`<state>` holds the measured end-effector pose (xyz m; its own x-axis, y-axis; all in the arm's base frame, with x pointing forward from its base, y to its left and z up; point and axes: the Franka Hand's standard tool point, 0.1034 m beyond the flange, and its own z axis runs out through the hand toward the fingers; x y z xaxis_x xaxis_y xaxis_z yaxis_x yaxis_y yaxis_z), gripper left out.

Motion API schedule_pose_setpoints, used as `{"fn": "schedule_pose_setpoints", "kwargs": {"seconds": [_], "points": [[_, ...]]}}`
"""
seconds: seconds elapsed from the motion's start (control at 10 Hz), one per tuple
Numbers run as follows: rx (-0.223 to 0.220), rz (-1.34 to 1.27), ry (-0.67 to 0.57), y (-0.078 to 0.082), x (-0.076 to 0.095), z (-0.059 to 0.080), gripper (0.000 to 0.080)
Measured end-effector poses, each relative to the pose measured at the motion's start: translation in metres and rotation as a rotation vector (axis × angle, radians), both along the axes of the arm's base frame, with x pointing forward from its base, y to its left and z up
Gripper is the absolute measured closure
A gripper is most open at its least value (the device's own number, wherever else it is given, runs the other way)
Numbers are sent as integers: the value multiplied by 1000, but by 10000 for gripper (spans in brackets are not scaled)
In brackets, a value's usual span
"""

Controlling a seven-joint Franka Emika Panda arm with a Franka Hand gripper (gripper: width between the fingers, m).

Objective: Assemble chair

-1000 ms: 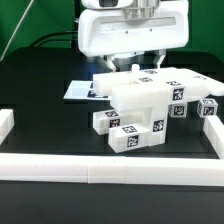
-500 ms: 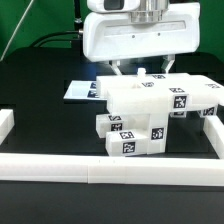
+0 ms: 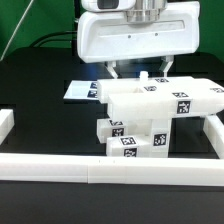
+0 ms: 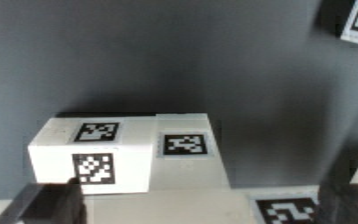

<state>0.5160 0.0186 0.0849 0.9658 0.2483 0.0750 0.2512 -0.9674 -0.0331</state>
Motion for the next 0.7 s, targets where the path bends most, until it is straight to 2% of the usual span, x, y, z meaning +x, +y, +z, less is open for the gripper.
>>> {"fn": "schedule_pose_setpoints", "kwargs": {"seconds": [0.3, 0.7], "points": [[1, -41, -3, 4, 8, 0, 151], [-1, -55, 3, 5, 7, -1, 151]]}}
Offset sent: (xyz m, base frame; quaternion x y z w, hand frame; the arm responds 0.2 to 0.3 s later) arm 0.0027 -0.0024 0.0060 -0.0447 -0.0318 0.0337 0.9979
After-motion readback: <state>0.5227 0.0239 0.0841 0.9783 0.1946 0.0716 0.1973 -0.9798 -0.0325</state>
